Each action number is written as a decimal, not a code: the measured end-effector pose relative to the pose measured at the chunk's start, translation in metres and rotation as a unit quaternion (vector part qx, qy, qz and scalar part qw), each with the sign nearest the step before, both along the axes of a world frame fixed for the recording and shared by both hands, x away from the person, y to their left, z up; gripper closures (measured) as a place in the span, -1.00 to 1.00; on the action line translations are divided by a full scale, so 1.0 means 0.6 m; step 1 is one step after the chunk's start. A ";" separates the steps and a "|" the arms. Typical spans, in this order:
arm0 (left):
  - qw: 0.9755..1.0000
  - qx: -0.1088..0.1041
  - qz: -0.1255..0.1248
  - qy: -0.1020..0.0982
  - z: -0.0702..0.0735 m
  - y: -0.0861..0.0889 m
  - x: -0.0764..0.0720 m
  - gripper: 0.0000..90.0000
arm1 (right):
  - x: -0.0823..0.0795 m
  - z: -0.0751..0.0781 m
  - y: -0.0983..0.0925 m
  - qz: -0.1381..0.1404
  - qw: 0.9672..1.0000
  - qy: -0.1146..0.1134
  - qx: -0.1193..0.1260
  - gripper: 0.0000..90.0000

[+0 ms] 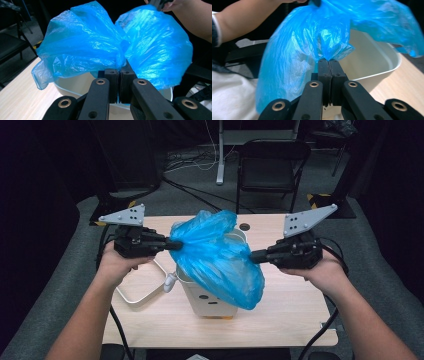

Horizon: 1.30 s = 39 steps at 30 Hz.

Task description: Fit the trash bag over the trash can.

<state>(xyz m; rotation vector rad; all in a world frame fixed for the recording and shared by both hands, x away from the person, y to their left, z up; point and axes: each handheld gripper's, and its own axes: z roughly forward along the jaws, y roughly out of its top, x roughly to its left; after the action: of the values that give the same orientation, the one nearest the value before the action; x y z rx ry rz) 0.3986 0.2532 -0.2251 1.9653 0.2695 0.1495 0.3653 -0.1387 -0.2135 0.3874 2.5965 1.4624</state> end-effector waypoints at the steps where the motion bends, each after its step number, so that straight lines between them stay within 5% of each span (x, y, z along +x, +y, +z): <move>1: 1.000 0.000 0.002 0.000 0.001 0.002 0.000 0.94 | 0.005 0.003 0.002 -0.004 1.000 -0.003 -0.002 0.98; 22: 0.999 -0.009 0.046 -0.027 0.042 0.067 -0.005 0.94 | 0.073 0.060 0.058 -0.030 0.999 -0.035 -0.004 0.98; 33: 0.998 -0.010 0.058 -0.018 0.033 0.087 -0.001 0.94 | 0.096 0.026 0.075 -0.028 1.000 -0.013 -0.006 0.91; 39: 0.998 -0.009 0.060 -0.016 0.030 0.091 -0.003 0.93 | 0.098 0.001 0.075 -0.022 1.000 0.007 -0.013 0.63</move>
<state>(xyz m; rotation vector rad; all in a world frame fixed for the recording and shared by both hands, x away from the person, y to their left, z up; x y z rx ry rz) 0.3965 0.3080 -0.2073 1.9268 0.3663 0.2546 0.4239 -0.0937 -0.2132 0.4507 2.5977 1.4151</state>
